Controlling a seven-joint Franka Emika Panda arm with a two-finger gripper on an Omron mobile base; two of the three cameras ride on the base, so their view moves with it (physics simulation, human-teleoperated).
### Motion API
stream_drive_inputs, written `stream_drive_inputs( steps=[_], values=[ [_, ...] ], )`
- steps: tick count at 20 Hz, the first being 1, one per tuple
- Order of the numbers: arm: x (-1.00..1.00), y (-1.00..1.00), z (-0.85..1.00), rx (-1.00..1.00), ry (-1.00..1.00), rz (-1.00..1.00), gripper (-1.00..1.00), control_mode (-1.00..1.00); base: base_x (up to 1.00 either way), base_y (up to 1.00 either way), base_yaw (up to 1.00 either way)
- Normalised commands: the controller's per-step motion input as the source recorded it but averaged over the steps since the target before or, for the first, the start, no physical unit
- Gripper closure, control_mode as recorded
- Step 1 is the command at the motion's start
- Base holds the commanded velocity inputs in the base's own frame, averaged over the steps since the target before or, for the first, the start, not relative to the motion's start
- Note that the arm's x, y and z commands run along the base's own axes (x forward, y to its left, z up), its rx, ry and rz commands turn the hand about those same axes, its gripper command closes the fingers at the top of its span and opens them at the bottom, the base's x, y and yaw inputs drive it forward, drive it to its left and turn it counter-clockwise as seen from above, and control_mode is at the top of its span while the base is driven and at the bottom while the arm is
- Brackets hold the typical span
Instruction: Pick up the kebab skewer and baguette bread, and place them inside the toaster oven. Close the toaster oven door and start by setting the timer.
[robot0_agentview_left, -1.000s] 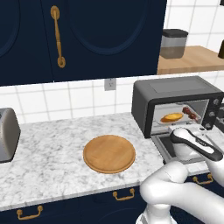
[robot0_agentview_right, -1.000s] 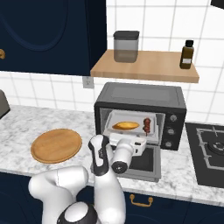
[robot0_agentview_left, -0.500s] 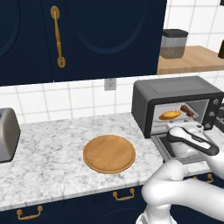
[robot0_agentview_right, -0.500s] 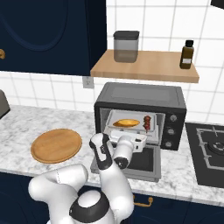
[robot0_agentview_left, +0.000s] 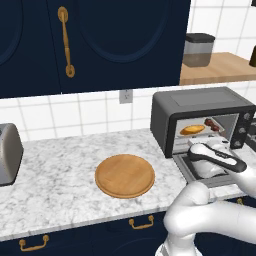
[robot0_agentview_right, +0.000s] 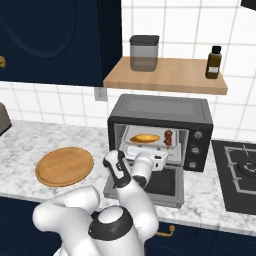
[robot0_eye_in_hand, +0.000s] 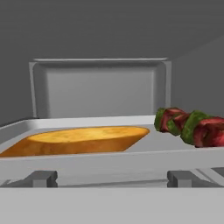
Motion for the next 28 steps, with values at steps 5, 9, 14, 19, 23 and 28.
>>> stream_drive_inputs(
  steps=[5,9,14,19,23,28],
  values=[
    [0.19,0.00,0.00,0.00,0.00,0.00,-1.00,-1.00,0.00,0.00,0.00],
    [0.30,0.00,0.00,0.00,0.00,0.00,-1.00,-1.00,0.00,0.00,0.00],
    [0.27,0.00,0.00,0.00,0.00,0.00,-1.00,-1.00,0.00,0.00,0.00],
    [0.32,0.00,0.00,0.00,0.00,0.00,-1.00,-1.00,0.00,0.00,0.00],
    [0.21,0.00,0.00,0.00,0.00,0.00,-1.00,-1.00,0.00,0.00,0.00],
    [-0.22,0.00,0.00,0.00,0.00,0.00,-1.00,-1.00,0.00,0.00,0.00]
  ],
)
